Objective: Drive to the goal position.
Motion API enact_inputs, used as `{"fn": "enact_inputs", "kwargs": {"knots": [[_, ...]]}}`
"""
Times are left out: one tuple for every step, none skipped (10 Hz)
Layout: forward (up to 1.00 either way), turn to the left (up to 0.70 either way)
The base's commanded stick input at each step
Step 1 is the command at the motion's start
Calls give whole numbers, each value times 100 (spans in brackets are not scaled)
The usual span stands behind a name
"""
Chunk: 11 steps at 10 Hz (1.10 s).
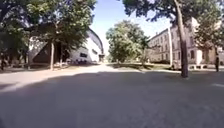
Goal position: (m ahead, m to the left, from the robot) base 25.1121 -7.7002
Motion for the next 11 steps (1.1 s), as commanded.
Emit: {"fn": "enact_inputs", "kwargs": {"knots": [[70,34],[70,33],[70,0],[70,0],[70,0],[70,0],[70,0],[70,0],[70,0],[70,0],[70,0]]}}
